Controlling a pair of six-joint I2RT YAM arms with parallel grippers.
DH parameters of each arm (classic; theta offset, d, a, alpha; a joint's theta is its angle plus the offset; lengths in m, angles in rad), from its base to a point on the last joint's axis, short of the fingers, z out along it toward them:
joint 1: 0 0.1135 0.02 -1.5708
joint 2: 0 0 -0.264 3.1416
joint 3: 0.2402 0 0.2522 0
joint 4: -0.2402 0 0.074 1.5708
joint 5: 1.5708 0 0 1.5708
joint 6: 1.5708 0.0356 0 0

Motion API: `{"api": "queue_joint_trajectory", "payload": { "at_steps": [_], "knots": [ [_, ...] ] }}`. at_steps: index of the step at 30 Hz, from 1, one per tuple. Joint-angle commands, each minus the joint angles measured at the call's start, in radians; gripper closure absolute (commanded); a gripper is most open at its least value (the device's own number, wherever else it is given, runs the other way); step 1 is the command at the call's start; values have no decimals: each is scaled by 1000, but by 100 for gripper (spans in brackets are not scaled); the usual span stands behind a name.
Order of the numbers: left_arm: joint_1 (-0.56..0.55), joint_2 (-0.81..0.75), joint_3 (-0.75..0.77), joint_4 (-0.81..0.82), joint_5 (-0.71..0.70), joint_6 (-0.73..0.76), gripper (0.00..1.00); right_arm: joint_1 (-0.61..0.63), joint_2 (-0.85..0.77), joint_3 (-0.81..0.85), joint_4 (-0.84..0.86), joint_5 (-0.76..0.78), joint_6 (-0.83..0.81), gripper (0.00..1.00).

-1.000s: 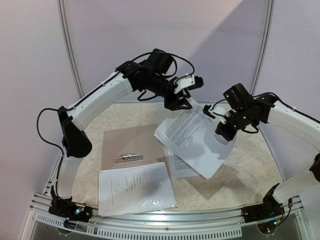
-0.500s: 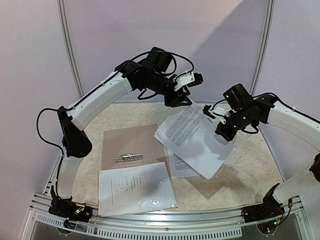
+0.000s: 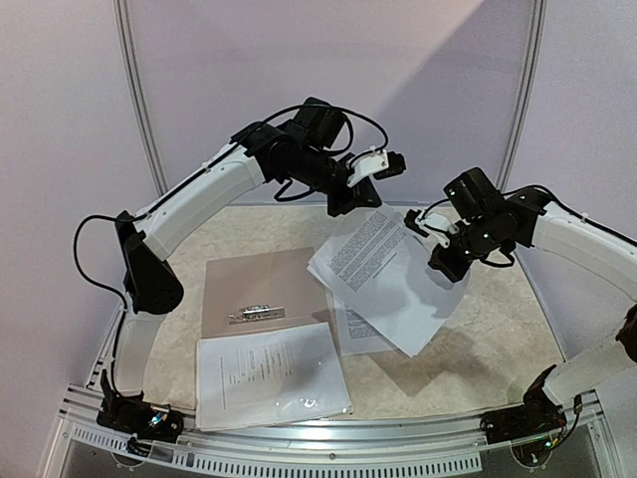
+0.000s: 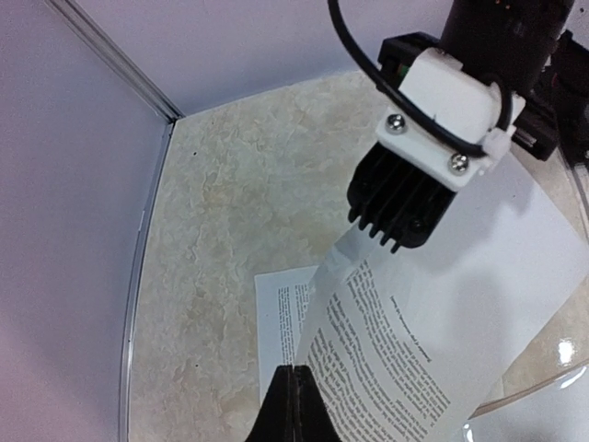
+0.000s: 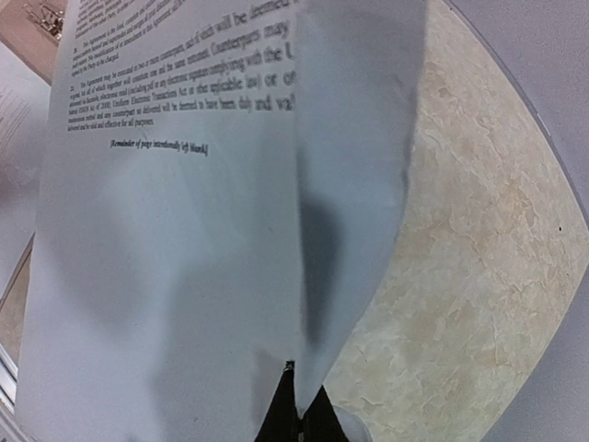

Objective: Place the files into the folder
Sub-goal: Pass from the right arm to the left, then pass from the left arm to the right

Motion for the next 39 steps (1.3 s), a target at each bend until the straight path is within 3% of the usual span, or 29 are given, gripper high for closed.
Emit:
{"api": "queue_joint_trajectory", "payload": {
  "at_steps": [1,4,11,17,25,33,34,37,39],
  "knots": [
    [-22,11,5,-7,41,8,100,8,45,-18,-7,94,62,100],
    [-22,54,6,13,59,-9,100,-3,68,-37,5,162,128,87],
    [-22,177,52,72,94,-23,100,-87,21,-59,86,32,220,44],
    [-21,238,123,79,146,-41,100,-136,-72,-63,142,-177,178,31],
    [2,149,163,9,207,-97,100,-147,-98,-54,158,-283,143,27],
    [24,2,96,-80,251,-120,100,-208,-193,-42,199,-376,168,13],
    [25,-8,85,-83,253,-118,100,-208,-204,-40,194,-385,165,15],
    [25,-18,69,-81,243,-116,100,-209,-235,-49,197,-437,157,40],
    [22,-17,68,-78,240,-109,100,-209,-244,-52,208,-476,159,48]
  ]
}}
